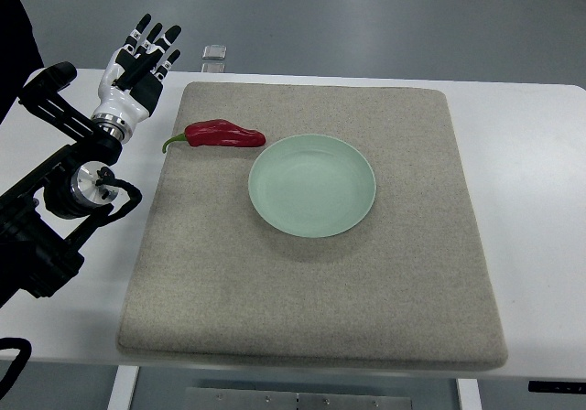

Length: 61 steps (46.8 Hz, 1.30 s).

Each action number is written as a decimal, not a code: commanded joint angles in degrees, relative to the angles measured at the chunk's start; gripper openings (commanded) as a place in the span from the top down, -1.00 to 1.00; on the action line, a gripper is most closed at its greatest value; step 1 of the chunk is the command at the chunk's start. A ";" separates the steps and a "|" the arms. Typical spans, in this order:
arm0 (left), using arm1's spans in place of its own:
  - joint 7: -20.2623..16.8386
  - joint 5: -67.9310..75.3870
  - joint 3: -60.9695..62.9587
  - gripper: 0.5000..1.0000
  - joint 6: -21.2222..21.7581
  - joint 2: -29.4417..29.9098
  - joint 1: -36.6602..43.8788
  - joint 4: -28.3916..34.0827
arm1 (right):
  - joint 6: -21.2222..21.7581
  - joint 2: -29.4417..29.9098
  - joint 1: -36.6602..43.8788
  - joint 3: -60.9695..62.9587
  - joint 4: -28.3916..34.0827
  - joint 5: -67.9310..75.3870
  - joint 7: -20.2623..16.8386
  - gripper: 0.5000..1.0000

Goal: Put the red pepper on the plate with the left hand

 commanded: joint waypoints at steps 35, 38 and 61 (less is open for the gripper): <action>0.01 0.52 0.09 -0.99 -0.44 0.00 -0.51 3.62 | 0.00 0.00 0.00 0.00 0.00 0.00 0.02 -0.73; 0.01 0.70 0.17 -0.98 -0.44 0.00 -0.51 3.62 | 0.00 0.00 0.00 0.00 0.00 0.00 0.02 -0.73; -0.08 3.85 0.35 -0.94 -0.53 0.09 -0.95 3.62 | 0.00 0.00 0.00 0.00 0.00 0.00 0.02 -0.73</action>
